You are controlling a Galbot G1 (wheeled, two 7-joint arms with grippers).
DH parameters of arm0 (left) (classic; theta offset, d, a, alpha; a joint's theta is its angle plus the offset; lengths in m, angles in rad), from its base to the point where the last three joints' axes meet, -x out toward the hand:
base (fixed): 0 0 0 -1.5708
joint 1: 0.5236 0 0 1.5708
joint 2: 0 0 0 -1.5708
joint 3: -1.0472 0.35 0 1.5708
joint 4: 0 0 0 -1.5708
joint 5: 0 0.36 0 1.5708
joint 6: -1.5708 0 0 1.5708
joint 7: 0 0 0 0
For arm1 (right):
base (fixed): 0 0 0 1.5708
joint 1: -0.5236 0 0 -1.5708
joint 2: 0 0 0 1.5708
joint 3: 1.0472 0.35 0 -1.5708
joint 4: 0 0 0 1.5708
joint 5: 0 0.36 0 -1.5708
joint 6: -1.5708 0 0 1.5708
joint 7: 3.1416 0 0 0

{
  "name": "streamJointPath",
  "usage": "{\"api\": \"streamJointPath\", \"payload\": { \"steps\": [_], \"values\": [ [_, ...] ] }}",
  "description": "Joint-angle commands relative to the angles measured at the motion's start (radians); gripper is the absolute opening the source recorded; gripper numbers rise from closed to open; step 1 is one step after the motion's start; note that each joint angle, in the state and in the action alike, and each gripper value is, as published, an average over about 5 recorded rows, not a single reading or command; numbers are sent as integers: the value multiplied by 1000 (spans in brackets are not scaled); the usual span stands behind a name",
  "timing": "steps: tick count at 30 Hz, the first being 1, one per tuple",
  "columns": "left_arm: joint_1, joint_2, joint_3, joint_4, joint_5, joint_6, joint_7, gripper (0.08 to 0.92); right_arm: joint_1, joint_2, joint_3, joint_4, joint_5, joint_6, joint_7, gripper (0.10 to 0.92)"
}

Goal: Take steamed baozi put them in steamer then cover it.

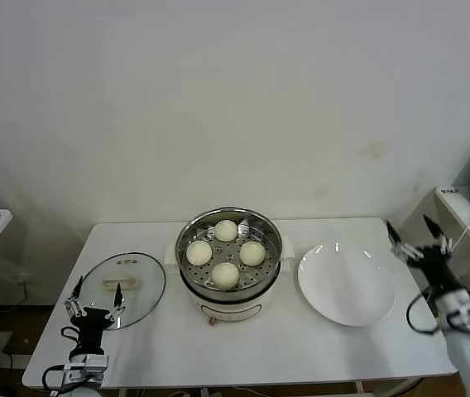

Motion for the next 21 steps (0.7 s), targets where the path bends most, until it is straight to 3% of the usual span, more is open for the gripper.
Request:
{"api": "streamJointPath", "payload": {
  "steps": [1, 21],
  "values": [
    [-48, 116, 13, 127, 371, 22, 58, 823, -271, 173, 133, 96, 54, 88, -69, 823],
    [-215, 146, 47, 310, 503, 56, 117, 823, -277, 199, 146, 156, 133, 104, -44, 823]
  ]
}}
